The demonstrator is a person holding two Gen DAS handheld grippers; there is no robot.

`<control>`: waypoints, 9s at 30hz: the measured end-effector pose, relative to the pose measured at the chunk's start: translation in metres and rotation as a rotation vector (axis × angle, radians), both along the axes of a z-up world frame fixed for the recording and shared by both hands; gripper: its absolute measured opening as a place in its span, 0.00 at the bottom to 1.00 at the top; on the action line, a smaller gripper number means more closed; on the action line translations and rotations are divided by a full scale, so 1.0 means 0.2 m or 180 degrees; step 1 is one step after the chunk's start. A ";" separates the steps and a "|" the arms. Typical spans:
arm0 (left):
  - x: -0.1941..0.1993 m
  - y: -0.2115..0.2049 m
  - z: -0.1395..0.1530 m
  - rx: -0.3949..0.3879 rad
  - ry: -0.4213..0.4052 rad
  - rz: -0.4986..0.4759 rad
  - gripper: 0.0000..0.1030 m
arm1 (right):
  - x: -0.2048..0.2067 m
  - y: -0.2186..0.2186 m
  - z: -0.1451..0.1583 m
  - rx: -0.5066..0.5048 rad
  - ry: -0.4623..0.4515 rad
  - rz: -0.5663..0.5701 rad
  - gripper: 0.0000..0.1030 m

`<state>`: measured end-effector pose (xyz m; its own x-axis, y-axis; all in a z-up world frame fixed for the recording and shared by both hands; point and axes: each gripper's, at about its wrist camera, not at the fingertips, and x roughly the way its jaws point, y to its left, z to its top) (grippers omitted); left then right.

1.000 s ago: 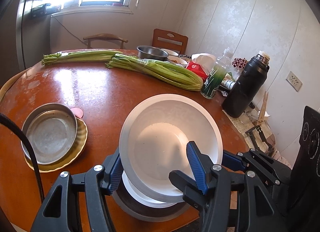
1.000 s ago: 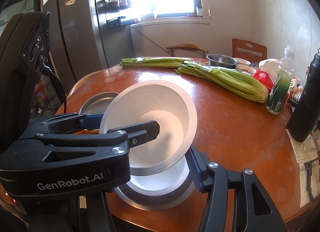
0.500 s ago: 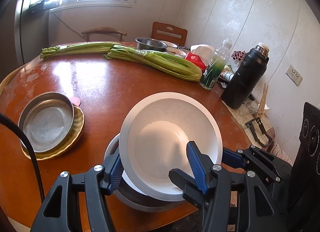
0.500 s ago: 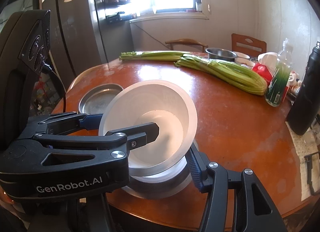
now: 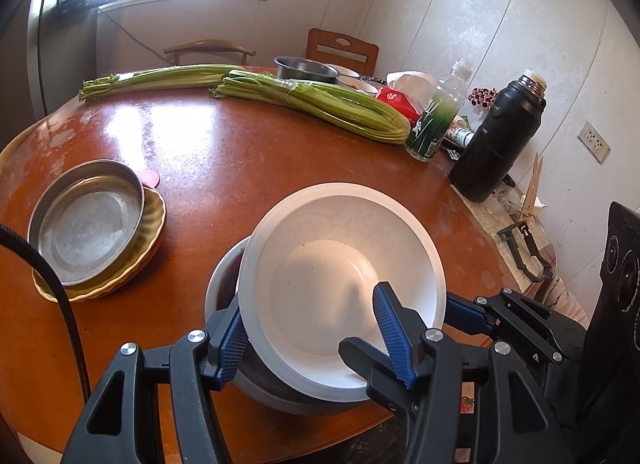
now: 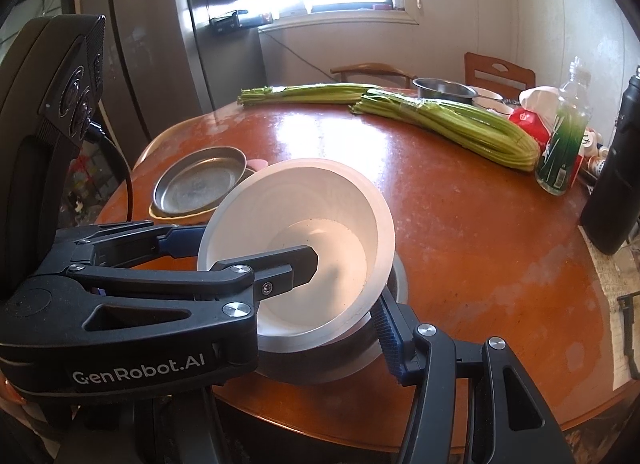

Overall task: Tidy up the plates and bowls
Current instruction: 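Lower the red-printed bowl into the paper bowl inside the steel bowl, then open the left tool and draw it back from the nested bowls, then grasp the rim of the deep steel bowl with the left tool, then lift the steel bowl with nested paper bowls over the steel tray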

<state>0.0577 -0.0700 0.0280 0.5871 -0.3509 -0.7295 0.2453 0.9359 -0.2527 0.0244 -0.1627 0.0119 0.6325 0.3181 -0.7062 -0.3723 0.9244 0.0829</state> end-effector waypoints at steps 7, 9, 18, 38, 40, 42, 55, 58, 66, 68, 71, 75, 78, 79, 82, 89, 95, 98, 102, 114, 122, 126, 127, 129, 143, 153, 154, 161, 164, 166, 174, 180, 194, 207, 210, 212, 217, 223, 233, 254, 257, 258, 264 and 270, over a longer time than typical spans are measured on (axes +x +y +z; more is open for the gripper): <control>0.02 0.00 -0.03 0.0009 0.0049 0.0005 0.57 | 0.01 0.01 -0.02 -0.0048 0.0020 -0.0007 0.56; 0.03 0.00 -0.04 0.0006 0.0062 0.0009 0.57 | 0.01 0.01 -0.03 -0.0047 0.0035 -0.0014 0.56; 0.04 0.01 -0.06 0.0015 0.0080 0.0018 0.57 | 0.01 0.00 -0.04 -0.0065 0.0049 -0.0011 0.56; 0.05 0.01 -0.08 0.0065 0.0096 0.0064 0.57 | 0.03 -0.01 -0.07 -0.0137 0.0042 -0.0095 0.56; 0.05 0.01 -0.08 0.0064 0.0093 0.0081 0.57 | 0.02 -0.01 -0.07 -0.0136 0.0035 -0.0106 0.56; 0.05 0.02 -0.07 0.0060 0.0091 0.0081 0.57 | 0.02 -0.02 -0.06 -0.0133 0.0033 -0.0100 0.56; 0.02 0.03 -0.04 0.0067 0.0023 0.0115 0.57 | 0.00 -0.02 -0.04 -0.0079 -0.0030 -0.0068 0.56; 0.01 0.04 -0.03 0.0044 0.0020 0.0118 0.57 | -0.01 -0.02 -0.03 -0.0099 -0.0077 -0.0060 0.56; -0.03 0.05 0.01 0.0062 -0.0082 0.0147 0.58 | -0.02 -0.03 0.00 -0.0084 -0.0142 -0.0092 0.56; -0.04 0.05 0.02 0.0066 -0.0103 0.0159 0.58 | -0.02 -0.03 0.00 -0.0085 -0.0152 -0.0099 0.57; -0.05 0.06 0.03 0.0080 -0.0124 0.0173 0.58 | -0.03 -0.03 0.01 -0.0074 -0.0169 -0.0111 0.58; -0.06 0.07 0.04 0.0096 -0.0150 0.0198 0.58 | -0.02 -0.05 0.03 -0.0074 -0.0202 -0.0153 0.58; -0.06 0.09 0.05 0.0091 -0.0163 0.0219 0.59 | -0.01 -0.07 0.03 -0.0067 -0.0193 -0.0204 0.58; -0.06 0.09 0.05 0.0092 -0.0161 0.0228 0.59 | -0.01 -0.07 0.03 -0.0068 -0.0189 -0.0221 0.59; -0.06 0.11 0.05 0.0096 -0.0162 0.0262 0.62 | 0.00 -0.08 0.04 -0.0067 -0.0197 -0.0264 0.59; -0.06 0.18 0.07 0.0030 -0.0180 0.0366 0.64 | 0.00 -0.12 0.08 0.0058 -0.0251 -0.0356 0.71; -0.04 0.27 0.07 -0.0055 -0.0151 0.0504 0.64 | 0.02 -0.15 0.09 0.0136 -0.0229 -0.0453 0.71; -0.03 0.30 0.05 -0.0083 -0.0108 0.0539 0.64 | 0.03 -0.16 0.08 0.0169 -0.0185 -0.0484 0.71; -0.01 0.31 0.01 -0.0104 -0.0038 0.0534 0.65 | 0.07 -0.18 0.04 0.0257 -0.0051 -0.0515 0.71; 0.05 0.25 -0.10 -0.0141 0.0142 0.0405 0.65 | 0.10 -0.17 -0.06 0.0301 0.0155 -0.0537 0.71; 0.09 0.21 -0.15 -0.0128 0.0240 0.0346 0.65 | 0.13 -0.17 -0.13 0.0385 0.0361 -0.0570 0.71; 0.10 0.21 -0.17 -0.0130 0.0270 0.0329 0.65 | 0.14 -0.19 -0.16 0.0434 0.0421 -0.0591 0.71; 0.11 0.22 -0.18 -0.0132 0.0276 0.0346 0.65 | 0.14 -0.19 -0.16 0.0441 0.0436 -0.0586 0.71; 0.12 0.23 -0.19 -0.0133 0.0297 0.0377 0.65 | 0.15 -0.19 -0.18 0.0454 0.0473 -0.0584 0.71; 0.17 0.23 -0.28 -0.0150 0.0440 0.0339 0.65 | 0.17 -0.15 -0.23 0.0513 0.0628 -0.0464 0.71; 0.19 0.19 -0.33 -0.0109 0.0535 0.0255 0.65 | 0.16 -0.09 -0.28 0.0559 0.0793 -0.0308 0.72; 0.19 0.19 -0.32 -0.0109 0.0527 0.0251 0.65 | 0.16 -0.09 -0.28 0.0569 0.0796 -0.0308 0.72; 0.18 0.14 -0.33 -0.0149 0.0507 0.0119 0.62 | 0.15 -0.08 -0.28 0.0520 0.0770 -0.0267 0.72; 0.18 0.14 -0.32 -0.0183 0.0500 0.0099 0.60 | 0.15 -0.08 -0.28 0.0516 0.0773 -0.0259 0.72; 0.17 0.13 -0.32 -0.0180 0.0483 0.0084 0.60 | 0.15 -0.07 -0.28 0.0499 0.0771 -0.0253 0.72; 0.15 0.09 -0.30 -0.0205 0.0467 -0.0014 0.62 | 0.15 -0.06 -0.27 0.0454 0.0735 -0.0244 0.72; 0.13 0.10 -0.26 -0.0203 0.0396 -0.0009 0.62 | 0.13 -0.06 -0.24 0.0476 0.0676 -0.0220 0.72; 0.07 0.24 -0.15 -0.0242 0.0254 0.0183 0.62 | 0.14 0.08 -0.13 0.0460 0.0568 -0.0009 0.72; 0.03 0.52 -0.03 -0.0257 0.0043 0.0524 0.62 | 0.23 0.36 -0.03 0.0457 0.0459 0.0302 0.72; 0.04 0.59 -0.02 -0.0287 0.0017 0.0574 0.62 | 0.26 0.42 -0.02 0.0433 0.0444 0.0348 0.72; 0.05 0.63 -0.02 -0.0293 0.0009 0.0610 0.62 | 0.28 0.46 -0.02 0.0425 0.0440 0.0369 0.72; 0.09 0.71 0.00 -0.0306 -0.0007 0.0651 0.62 | 0.33 0.55 -0.01 0.0382 0.0425 0.0389 0.72; 0.15 0.82 0.02 -0.0348 -0.0034 0.0706 0.62 | 0.39 0.65 0.01 0.0343 0.0391 0.0447 0.72; 0.25 0.95 0.01 -0.0311 -0.0005 0.0810 0.62 | 0.51 0.79 -0.02 0.0380 0.0471 0.0517 0.72; 0.34 1.02 -0.09 -0.0275 0.0065 0.0893 0.62 | 0.56 0.88 -0.09 0.0262 0.0490 0.0531 0.72; 0.34 1.02 -0.10 -0.0263 0.0060 0.0916 0.62 | 0.56 0.90 -0.10 0.0230 0.0464 0.0537 0.72; 0.34 1.03 -0.10 -0.0269 0.0064 0.0924 0.62 | 0.56 0.90 -0.10 0.0211 0.0446 0.0543 0.72; 0.34 1.04 -0.11 -0.0270 0.0066 0.0949 0.62 | 0.58 0.92 -0.12 0.0172 0.0418 0.0525 0.72; 0.34 1.04 -0.11 -0.0294 0.0070 0.0934 0.62 | 0.58 0.91 -0.12 0.0165 0.0404 0.0512 0.72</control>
<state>0.1254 0.1374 0.0054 0.6576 -0.2341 -0.7161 -0.0385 0.9388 -0.3423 0.1404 0.0200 -0.0123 0.4777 0.4458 -0.7570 -0.4983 0.8472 0.1845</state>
